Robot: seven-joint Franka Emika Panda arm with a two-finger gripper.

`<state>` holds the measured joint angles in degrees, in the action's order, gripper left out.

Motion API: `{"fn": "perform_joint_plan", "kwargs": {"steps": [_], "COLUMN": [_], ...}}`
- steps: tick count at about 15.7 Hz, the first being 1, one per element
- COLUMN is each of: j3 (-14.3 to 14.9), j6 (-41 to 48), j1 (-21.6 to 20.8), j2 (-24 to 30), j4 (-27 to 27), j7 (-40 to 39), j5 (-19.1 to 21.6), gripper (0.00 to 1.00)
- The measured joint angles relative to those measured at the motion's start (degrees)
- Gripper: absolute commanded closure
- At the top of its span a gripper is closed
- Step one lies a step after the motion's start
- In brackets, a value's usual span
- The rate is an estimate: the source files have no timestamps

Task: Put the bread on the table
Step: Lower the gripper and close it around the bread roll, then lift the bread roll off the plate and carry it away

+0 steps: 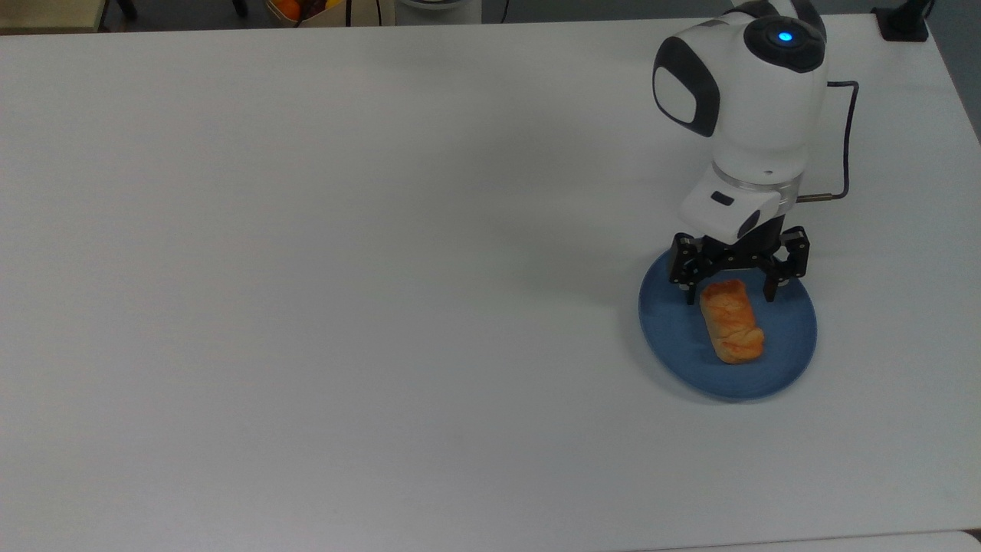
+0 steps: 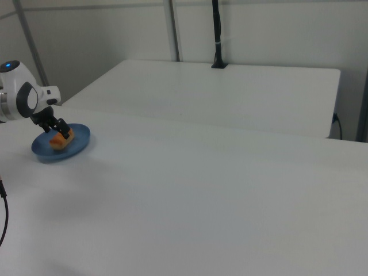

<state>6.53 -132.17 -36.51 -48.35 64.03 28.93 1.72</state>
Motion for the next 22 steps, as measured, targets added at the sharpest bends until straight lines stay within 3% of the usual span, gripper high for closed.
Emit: {"fn": "perform_joint_plan", "kwargs": {"steps": [6,7,8,9,10,22], "j3": [0.2,0.2,0.2,0.2,0.2,1.1], "j6": [-4.4,-5.0,-5.1,-5.2,-5.2,-5.3], "j1": [-0.5,-0.6,-0.8,-1.0,-1.3,-1.2], "j2": [-2.8,-3.1,-3.6,-3.9,-4.4,-3.1], "j4": [-0.9,-0.9,-1.0,-1.0,-1.0,-3.2], "j7": [1.6,1.6,1.6,1.7,1.8,1.9], "j5": [-2.6,-2.8,-3.4,-4.0,-5.4,-7.8], "gripper": [0.00,0.09,0.30,0.74,1.00,1.00]}}
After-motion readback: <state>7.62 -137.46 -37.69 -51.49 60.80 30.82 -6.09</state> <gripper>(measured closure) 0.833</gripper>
